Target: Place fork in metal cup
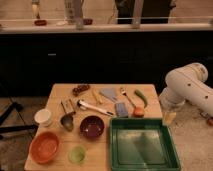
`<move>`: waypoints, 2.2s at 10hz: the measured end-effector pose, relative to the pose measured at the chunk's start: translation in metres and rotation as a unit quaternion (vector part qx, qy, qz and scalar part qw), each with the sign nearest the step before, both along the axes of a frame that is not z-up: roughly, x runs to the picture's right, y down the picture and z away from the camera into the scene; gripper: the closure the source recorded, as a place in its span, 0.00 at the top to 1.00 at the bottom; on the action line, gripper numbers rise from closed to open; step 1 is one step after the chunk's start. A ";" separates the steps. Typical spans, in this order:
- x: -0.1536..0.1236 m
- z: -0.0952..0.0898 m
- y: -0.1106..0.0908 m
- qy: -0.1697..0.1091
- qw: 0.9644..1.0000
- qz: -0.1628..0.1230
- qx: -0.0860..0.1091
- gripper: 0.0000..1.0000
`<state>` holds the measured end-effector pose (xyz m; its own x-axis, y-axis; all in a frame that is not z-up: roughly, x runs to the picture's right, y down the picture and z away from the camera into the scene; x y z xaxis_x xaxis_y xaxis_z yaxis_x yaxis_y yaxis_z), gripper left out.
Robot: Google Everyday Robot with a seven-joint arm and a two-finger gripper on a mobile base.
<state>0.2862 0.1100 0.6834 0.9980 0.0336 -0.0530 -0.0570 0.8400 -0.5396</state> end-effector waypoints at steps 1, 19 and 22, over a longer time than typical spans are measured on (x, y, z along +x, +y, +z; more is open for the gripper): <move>0.000 0.000 0.000 -0.001 1.000 0.000 0.001 0.80; -0.032 0.119 -0.035 0.040 0.992 0.123 0.014 0.80; -0.064 0.132 -0.038 0.019 0.992 0.125 0.022 0.80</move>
